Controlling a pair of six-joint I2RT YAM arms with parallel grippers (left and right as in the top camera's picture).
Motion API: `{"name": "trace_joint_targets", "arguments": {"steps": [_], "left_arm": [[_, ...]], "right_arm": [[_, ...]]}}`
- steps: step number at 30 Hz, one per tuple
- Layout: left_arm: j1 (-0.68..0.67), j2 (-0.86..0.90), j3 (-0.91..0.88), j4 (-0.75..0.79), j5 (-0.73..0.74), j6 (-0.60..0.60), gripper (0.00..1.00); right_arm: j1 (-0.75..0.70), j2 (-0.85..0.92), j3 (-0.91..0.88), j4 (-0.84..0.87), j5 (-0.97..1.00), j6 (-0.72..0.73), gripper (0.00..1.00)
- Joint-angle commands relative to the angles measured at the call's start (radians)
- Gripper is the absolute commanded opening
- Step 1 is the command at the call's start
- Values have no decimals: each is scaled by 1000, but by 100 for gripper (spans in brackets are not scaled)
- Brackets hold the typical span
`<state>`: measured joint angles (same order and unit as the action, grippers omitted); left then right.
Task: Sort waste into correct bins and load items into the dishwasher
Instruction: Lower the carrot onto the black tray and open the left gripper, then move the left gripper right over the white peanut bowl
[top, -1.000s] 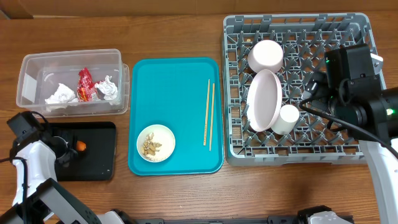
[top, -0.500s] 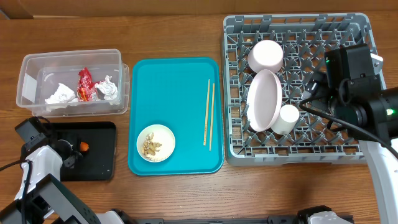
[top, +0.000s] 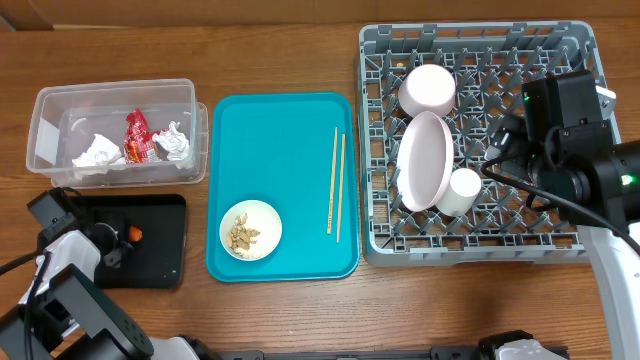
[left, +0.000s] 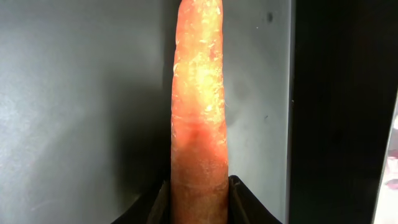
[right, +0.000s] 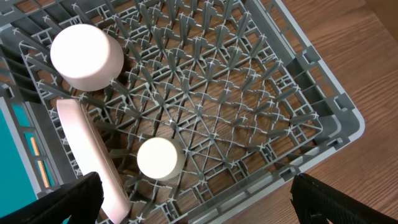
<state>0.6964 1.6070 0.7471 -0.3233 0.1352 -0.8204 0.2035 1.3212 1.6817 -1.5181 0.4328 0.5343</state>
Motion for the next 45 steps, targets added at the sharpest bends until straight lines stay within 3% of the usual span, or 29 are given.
{"name": "trace_joint_targets", "arguments": {"steps": [1, 2, 4, 10, 18, 21, 26, 32, 34, 37, 38, 40, 43, 45], "left_arm": [[9, 31, 14, 7, 84, 27, 31], [12, 30, 25, 6, 122, 48, 31], [14, 26, 47, 2, 188, 89, 41], [14, 21, 95, -69, 200, 96, 51], [14, -13, 192, -214, 206, 183, 45], [14, -38, 263, -322, 206, 222, 40], [5, -111, 364, -474, 229, 266, 40], [-40, -212, 412, -591, 456, 384, 42], [-72, -235, 412, -623, 521, 421, 35], [-137, -240, 412, -672, 576, 501, 36], [-157, -240, 412, -683, 587, 528, 38], [-190, -240, 412, -702, 598, 555, 60], [-236, -240, 412, -701, 599, 584, 75], [-267, -240, 412, -701, 599, 585, 77]], "right_arm": [[-3, -1, 19, 5, -1, -11, 100], [-3, -1, 19, 5, -1, -11, 100], [-3, -1, 19, 5, -1, -11, 100], [-3, -1, 19, 5, -1, -11, 100], [-3, -1, 19, 5, -1, -11, 100], [-3, -1, 19, 5, -1, -11, 100], [-3, -1, 19, 5, -1, -11, 100], [-3, -1, 19, 5, -1, -11, 100], [-3, -1, 19, 5, -1, -11, 100], [-3, -1, 19, 5, -1, -11, 100], [-3, -1, 19, 5, -1, -11, 100], [-3, -1, 19, 5, -1, -11, 100], [-3, -1, 19, 5, -1, -11, 100], [-3, -1, 19, 5, -1, -11, 100]]}}
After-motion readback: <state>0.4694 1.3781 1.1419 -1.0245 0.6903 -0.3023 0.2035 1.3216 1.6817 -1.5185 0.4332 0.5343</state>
